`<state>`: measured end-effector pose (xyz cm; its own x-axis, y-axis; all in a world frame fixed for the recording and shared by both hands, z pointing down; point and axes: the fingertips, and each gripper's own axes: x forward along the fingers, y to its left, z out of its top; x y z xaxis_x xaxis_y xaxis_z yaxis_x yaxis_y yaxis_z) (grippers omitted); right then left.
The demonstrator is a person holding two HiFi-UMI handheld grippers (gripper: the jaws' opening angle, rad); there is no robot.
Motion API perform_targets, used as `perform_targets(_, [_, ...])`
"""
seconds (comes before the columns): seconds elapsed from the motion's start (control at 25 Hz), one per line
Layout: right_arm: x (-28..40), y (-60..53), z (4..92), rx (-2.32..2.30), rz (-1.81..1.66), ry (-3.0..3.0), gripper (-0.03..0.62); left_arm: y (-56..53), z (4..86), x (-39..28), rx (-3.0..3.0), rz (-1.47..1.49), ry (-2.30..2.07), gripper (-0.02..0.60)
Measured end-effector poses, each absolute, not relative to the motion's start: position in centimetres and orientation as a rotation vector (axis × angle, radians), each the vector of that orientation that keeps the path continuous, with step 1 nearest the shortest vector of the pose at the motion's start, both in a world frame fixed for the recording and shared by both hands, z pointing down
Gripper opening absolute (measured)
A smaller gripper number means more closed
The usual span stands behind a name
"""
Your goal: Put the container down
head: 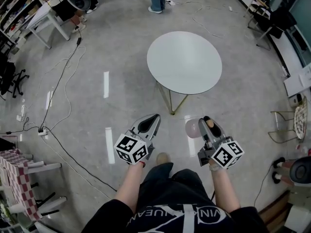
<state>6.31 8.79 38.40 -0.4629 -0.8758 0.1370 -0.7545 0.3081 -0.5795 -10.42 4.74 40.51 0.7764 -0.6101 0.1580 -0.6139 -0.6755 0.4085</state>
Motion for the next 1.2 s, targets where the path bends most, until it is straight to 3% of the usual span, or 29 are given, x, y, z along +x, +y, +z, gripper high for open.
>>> perform_targets(0.76, [6.5,2.8,39.1,-1.432,-0.916,2.409,0.126,0.3,41.4,-10.1,2.478,0.018,-0.988,0.014])
perform_targets(1.2, [9.1,-4.1,39.1,-1.363,-0.933,2.475,0.126,-5.8,41.2,-6.5,2.456,0.007,-1.017,0.014])
